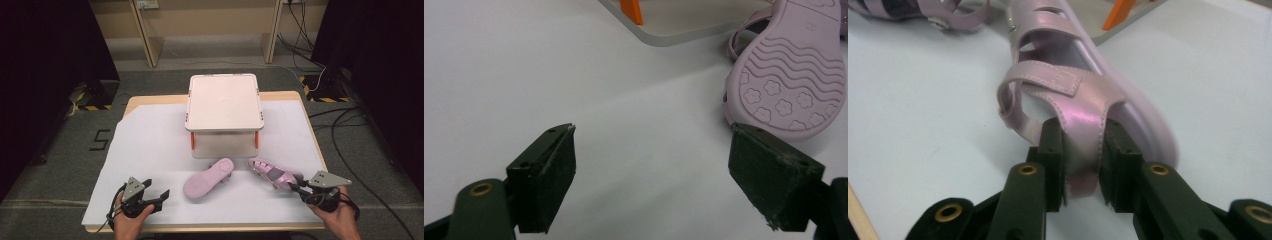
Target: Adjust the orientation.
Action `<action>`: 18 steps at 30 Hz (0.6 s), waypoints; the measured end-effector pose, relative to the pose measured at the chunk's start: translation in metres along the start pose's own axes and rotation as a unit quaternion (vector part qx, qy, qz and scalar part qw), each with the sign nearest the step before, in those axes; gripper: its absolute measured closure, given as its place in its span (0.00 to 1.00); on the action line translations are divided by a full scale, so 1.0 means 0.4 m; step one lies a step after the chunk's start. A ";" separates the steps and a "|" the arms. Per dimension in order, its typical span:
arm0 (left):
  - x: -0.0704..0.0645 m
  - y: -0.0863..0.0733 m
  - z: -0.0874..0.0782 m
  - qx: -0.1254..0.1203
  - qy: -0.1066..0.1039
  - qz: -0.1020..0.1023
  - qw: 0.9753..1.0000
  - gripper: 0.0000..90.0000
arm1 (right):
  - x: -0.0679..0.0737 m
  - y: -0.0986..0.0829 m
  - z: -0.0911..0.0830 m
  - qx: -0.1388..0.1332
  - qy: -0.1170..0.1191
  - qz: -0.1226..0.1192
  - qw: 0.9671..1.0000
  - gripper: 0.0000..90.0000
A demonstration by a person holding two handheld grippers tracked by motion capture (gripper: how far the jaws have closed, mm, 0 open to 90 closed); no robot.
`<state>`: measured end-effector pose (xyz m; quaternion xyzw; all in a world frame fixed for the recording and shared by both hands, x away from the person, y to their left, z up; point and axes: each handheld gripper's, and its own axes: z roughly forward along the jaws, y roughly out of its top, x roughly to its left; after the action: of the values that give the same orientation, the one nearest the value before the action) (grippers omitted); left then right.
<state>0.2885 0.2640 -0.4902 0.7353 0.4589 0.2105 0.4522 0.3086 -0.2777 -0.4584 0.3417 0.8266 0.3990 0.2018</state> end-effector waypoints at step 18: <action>0.000 0.000 0.000 0.000 -0.001 0.001 1.000 0.21 | -0.026 -0.017 -0.010 -0.024 0.026 0.186 0.982 0.68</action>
<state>0.2884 0.2640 -0.4900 0.7356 0.4579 0.2107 0.4526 0.3106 -0.2902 -0.4608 0.4739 0.7441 0.4579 0.1105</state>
